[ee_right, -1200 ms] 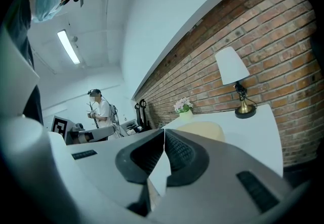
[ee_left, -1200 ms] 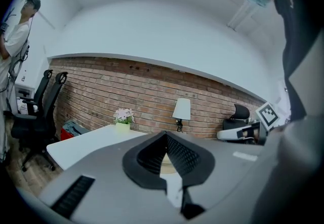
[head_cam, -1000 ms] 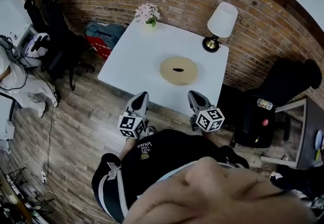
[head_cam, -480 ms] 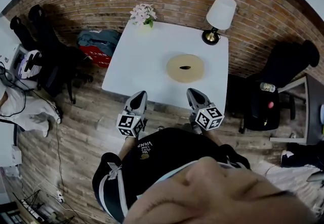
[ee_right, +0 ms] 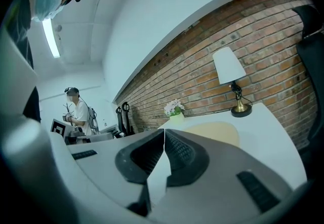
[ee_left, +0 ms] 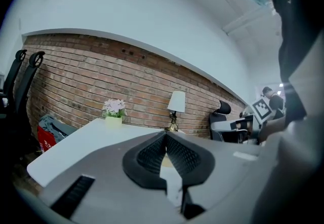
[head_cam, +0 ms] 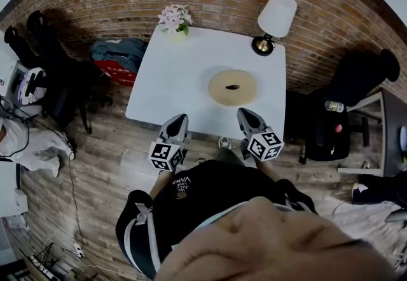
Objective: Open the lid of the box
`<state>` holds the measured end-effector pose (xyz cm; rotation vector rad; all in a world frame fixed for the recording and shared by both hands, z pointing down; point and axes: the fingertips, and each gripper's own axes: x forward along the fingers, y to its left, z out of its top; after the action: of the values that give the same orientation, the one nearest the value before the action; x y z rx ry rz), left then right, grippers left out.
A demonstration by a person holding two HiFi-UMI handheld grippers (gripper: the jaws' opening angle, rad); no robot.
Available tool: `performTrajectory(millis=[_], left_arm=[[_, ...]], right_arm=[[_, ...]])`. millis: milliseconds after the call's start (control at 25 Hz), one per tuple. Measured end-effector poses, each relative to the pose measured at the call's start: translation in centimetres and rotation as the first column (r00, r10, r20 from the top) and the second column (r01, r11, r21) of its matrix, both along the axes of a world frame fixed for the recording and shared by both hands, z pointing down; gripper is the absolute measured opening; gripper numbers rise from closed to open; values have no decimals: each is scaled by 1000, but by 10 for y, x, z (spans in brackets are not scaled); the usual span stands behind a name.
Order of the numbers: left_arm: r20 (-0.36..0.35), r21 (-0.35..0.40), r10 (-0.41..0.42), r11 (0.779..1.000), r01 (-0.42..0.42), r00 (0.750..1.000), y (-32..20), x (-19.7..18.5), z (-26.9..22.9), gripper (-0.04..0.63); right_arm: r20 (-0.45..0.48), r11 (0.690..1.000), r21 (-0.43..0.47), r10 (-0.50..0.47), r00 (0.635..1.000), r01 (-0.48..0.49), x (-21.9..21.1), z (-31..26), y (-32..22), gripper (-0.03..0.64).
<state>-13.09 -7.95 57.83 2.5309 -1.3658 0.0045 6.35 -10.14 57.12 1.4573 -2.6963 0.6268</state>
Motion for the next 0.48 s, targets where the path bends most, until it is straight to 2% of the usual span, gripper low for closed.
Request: performTrajectory(millis=[280,480], left_arm=[[7,-18,-39,999,39,999,-32,-7,3,11],[9,-12,-27,1000,27,1000,-55,5,4,11]], right_arm=[[-20,998,38,-53,998,54,-6,-8,-45,5],[-149,987,63,-138,979,149,-10,-4,-70,5]])
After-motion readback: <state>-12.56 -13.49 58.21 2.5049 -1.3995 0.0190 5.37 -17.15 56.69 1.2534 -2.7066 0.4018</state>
